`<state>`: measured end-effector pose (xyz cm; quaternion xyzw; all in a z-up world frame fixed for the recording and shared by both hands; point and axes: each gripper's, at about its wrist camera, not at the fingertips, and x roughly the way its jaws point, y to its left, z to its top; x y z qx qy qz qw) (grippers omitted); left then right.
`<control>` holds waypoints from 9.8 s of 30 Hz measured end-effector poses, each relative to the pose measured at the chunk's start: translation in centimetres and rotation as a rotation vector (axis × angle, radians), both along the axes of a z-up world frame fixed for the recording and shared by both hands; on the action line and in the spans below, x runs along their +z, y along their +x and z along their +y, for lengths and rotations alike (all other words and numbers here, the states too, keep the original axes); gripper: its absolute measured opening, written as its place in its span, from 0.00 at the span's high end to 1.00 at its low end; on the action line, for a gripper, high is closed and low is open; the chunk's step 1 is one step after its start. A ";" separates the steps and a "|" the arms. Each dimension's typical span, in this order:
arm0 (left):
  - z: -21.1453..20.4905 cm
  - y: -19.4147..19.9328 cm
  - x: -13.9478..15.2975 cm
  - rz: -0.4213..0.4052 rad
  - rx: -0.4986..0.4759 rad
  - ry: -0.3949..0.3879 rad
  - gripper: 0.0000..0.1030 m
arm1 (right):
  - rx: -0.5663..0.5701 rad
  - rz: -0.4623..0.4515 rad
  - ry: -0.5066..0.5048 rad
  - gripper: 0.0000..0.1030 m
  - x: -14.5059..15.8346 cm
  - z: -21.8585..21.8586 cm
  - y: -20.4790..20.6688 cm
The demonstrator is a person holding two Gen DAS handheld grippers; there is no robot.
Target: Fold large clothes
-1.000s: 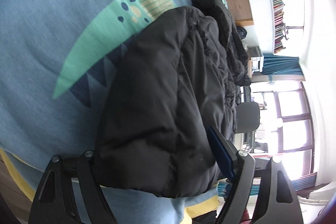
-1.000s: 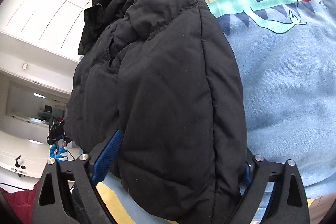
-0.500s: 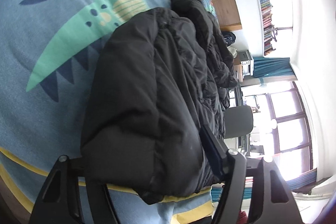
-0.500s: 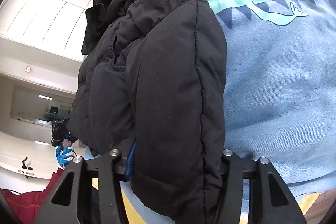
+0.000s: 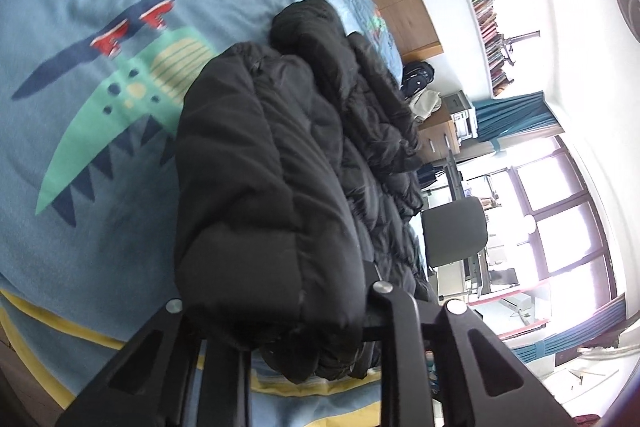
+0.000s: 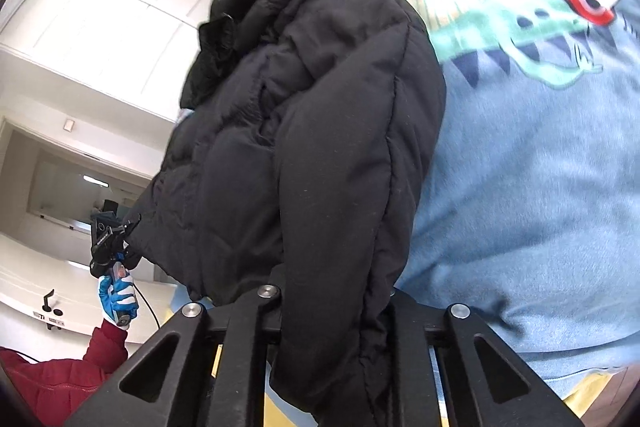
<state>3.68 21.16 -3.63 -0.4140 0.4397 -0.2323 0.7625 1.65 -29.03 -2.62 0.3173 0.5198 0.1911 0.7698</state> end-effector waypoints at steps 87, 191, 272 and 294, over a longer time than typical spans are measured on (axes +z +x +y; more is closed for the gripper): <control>-20.2 26.7 11.8 -0.274 -0.083 0.642 0.30 | -0.184 -0.321 -0.344 0.14 14.5 5.7 26.7; -28.2 62.0 4.1 0.106 -0.135 0.801 0.00 | -0.357 0.095 -0.468 0.04 2.0 -3.4 56.1; -17.9 24.0 8.4 -0.323 -0.013 1.002 0.00 | -0.342 -0.125 -0.492 0.01 7.2 -1.0 21.3; -17.8 27.6 4.0 -0.249 -0.016 1.012 0.00 | -0.415 -0.120 -0.359 0.01 4.3 -4.4 22.7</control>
